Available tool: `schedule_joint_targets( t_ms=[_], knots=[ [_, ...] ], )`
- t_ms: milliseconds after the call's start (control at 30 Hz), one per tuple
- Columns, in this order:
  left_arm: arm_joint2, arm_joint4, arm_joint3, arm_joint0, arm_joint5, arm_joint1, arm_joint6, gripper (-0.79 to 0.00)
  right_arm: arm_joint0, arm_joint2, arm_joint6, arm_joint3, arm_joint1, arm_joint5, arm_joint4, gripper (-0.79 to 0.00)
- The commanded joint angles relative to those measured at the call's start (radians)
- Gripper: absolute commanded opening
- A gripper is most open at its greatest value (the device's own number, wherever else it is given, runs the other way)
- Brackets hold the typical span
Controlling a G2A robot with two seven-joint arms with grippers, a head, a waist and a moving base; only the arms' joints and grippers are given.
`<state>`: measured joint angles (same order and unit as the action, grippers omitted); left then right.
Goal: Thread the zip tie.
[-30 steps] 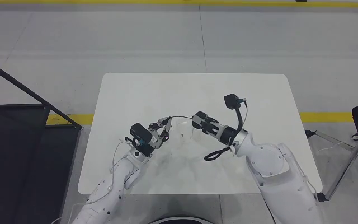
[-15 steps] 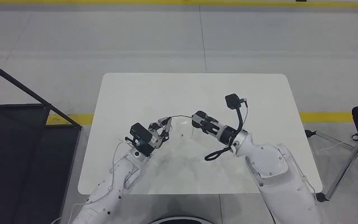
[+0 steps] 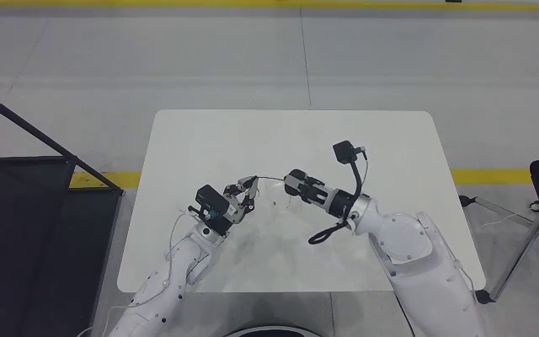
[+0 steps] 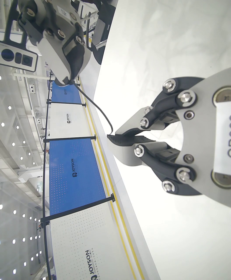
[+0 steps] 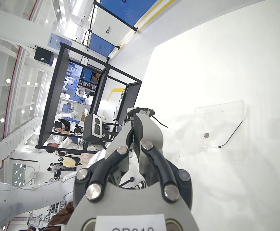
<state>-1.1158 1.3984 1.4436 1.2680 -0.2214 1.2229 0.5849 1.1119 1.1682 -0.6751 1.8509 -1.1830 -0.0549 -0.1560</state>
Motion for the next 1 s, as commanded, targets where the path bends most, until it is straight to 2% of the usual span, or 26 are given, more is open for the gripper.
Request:
schedule_joint_targets(
  t_ms=[0,433,967],
  knots=[
    [0.000,0.000,0.000,0.000,0.000,0.000,0.000,-0.785,0.004,0.002,0.008,0.000,0.000,0.015,0.000,-0.785],
    [-0.006,0.008,0.025,0.014,0.001,0.002,-0.033,-0.785,0.009,-0.002,0.009,-0.002,0.000,0.041,0.000,-0.785],
    [-0.003,0.027,0.012,0.008,-0.014,0.008,-0.038,-0.785,0.030,0.010,0.044,0.000,0.001,0.087,0.017,-0.785]
  ],
)
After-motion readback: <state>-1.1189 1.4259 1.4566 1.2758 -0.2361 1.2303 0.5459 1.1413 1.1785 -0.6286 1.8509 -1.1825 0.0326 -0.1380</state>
